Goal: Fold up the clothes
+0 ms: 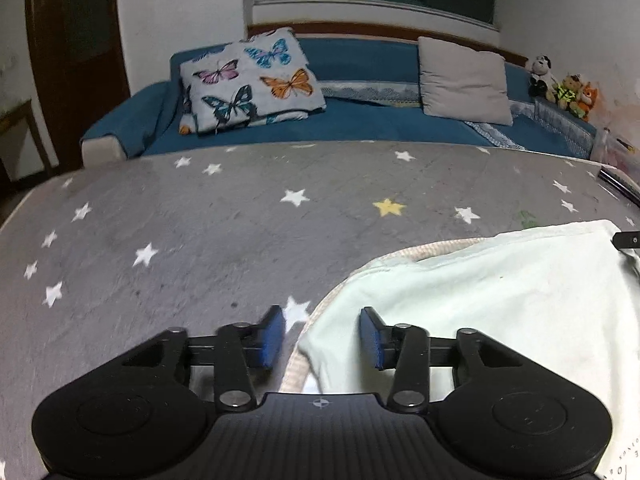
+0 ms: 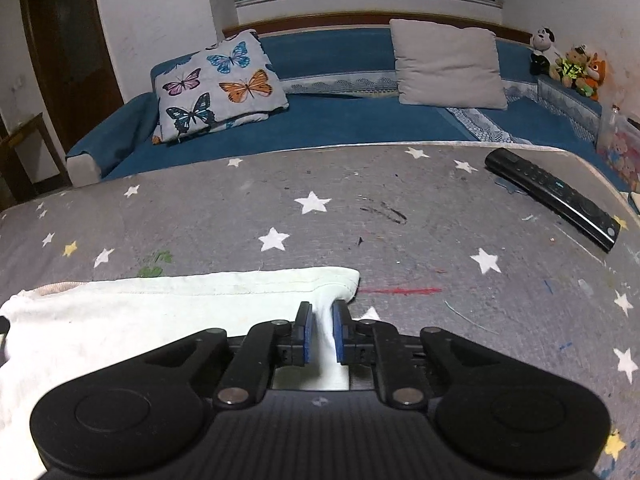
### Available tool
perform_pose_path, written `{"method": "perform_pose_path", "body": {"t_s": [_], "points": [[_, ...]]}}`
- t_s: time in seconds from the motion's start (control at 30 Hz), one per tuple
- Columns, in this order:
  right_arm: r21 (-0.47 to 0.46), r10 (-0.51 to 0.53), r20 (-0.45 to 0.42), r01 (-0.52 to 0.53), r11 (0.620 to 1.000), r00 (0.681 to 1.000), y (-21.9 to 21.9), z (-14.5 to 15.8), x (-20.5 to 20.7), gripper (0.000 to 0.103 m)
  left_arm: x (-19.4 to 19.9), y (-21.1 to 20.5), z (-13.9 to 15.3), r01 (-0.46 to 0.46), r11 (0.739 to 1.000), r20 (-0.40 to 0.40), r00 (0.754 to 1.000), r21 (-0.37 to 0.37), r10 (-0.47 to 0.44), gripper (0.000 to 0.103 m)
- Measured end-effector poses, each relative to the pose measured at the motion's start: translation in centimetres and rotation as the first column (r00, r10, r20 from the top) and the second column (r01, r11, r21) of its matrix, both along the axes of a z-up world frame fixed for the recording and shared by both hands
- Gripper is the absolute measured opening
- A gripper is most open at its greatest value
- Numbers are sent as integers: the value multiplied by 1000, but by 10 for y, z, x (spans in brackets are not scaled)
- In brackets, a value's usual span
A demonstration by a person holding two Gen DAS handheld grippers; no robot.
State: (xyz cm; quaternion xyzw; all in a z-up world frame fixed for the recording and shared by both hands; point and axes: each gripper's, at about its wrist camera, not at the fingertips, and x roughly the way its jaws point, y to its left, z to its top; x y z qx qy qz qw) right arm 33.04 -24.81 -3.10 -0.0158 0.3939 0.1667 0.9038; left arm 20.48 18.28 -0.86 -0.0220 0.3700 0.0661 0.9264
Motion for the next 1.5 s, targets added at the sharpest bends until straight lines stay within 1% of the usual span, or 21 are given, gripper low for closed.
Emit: {"method": "perform_pose_path", "body": {"t_s": [0.03,0.07,0.1,0.2,0.27,0.33,0.37,0.43,0.47,0.5,0.57,0.63,0.73,0.83,0.87,0.97,1.0,1.07,1.13,1.3,1.5], "points": [[0,0,1,0,1000,1000,0,0,0,11,0,-2,0,16,1000,4,1000,0,-16,7],[1,-1,1,1,1000,1000,-1,0,1,11,-1,-5,1,29,1000,11,999,8,-30,5],[3,-2,2,2,1000,1000,-1,1,1,11,-3,-9,4,35,998,33,999,45,-37,3],[21,-22,24,21,1000,999,-5,3,0,8,-13,-18,21,23,987,150,988,161,-48,3],[32,-34,33,33,999,999,-6,3,2,8,-16,-18,33,2,981,214,976,196,-44,3],[31,-25,22,24,999,999,-4,-1,4,10,-14,-18,36,-12,974,241,969,225,-43,3],[29,-20,18,19,999,1000,-3,-2,5,11,-10,-17,33,-17,971,223,974,239,-38,8],[9,-8,28,8,1000,1000,1,-1,4,11,-1,-11,19,-35,967,165,986,253,-7,9],[12,-4,21,4,1000,1000,2,1,4,11,2,-8,14,-44,966,140,990,256,8,12],[15,1,16,-2,1000,1000,1,3,2,11,-2,-3,14,-54,968,130,991,245,22,15],[19,14,6,-14,1000,1000,0,9,-3,12,-10,6,15,-75,972,109,993,222,51,35],[9,30,10,-30,1000,1000,-1,16,-9,22,-17,14,15,-96,975,88,993,199,79,37],[2,43,17,-43,999,999,-5,28,-21,25,-33,26,21,-119,977,62,992,174,110,44],[2,73,17,-73,997,997,-11,39,-38,35,-63,32,31,-125,980,53,992,153,118,52],[-4,84,19,-84,996,996,-12,42,-45,36,-75,31,33,-129,980,51,991,149,123,56],[-27,121,17,-120,992,993,-16,47,-69,40,-109,29,34,-139,981,34,990,134,135,60],[-32,131,16,-130,991,991,-18,49,-78,44,-119,28,34,-141,982,28,990,129,139,61],[-41,150,14,-150,988,989,-22,52,-94,49,-140,26,34,-146,982,18,989,117,145,72],[-46,169,10,-169,985,986,-29,53,-111,54,-162,23,32,-148,985,21,989,93,147,77],[-54,184,0,-183,982,983,-57,51,-154,57,-205,17,23,-171,983,18,985,63,171,79],[-85,141,-2,-140,986,990,-103,45,-200,57,-230,10,8,-162,987,-9,987,20,163,78]]}}
